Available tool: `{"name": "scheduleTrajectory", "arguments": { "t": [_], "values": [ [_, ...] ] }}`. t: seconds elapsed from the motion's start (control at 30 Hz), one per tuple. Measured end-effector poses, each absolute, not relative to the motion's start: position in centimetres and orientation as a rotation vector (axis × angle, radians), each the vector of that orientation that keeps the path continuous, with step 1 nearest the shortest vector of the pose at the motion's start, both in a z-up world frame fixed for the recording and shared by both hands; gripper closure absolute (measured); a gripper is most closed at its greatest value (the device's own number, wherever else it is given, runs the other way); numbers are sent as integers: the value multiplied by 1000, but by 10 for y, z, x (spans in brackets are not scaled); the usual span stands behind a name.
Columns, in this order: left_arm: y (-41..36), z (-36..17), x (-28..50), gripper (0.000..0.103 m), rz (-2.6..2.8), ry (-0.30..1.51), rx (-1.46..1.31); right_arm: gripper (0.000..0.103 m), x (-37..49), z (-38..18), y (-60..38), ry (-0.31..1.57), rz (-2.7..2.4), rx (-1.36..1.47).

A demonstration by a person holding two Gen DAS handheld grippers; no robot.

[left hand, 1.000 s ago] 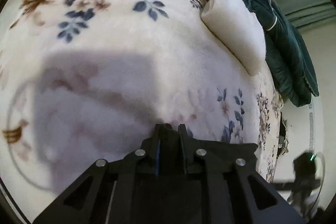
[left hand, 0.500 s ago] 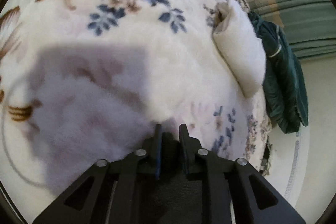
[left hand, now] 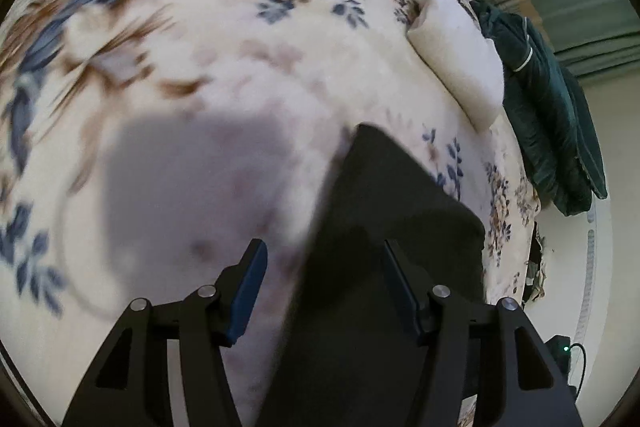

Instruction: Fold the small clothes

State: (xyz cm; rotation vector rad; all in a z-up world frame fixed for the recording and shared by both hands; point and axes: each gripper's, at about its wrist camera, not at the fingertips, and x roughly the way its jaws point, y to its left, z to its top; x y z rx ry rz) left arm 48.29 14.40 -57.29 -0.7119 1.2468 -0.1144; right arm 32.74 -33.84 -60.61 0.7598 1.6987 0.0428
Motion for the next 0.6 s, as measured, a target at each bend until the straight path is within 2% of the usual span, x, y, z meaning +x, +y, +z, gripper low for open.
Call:
{"name": "scheduleTrajectory", "arguments": {
  "t": [0.1,0.13,0.17,0.2,0.27,0.33,0.43,0.5,0.53,0.6],
  "values": [
    [147,-576,467,47,-104,1262,-743,89,316,-623,-344,1797,46,744],
    [148,-576,464,47,-98,1266,-749,86,314,-631,-350,1825,10,769],
    [150,-576,460,47,-93,1270,-757,73,309,-639,-359,1837,-21,852],
    [151,-575,456,47,-89,1266,-763,67,301,-644,-373,1822,-34,983],
    [154,-575,452,47,-83,1260,-774,40,289,-651,-384,1746,-35,1218],
    [155,-579,448,47,-87,1262,-801,24,278,-668,-380,1698,17,1428],
    [154,-586,447,47,-93,1272,-838,25,272,-711,-366,1597,65,1654],
    [151,-587,447,47,-80,1285,-830,48,279,-707,-364,1528,57,1580],
    [150,-586,447,47,-82,1281,-825,72,284,-695,-364,1503,80,1490],
    [148,-583,449,47,-85,1275,-813,79,293,-651,-360,1433,142,1183]
  ]
}}
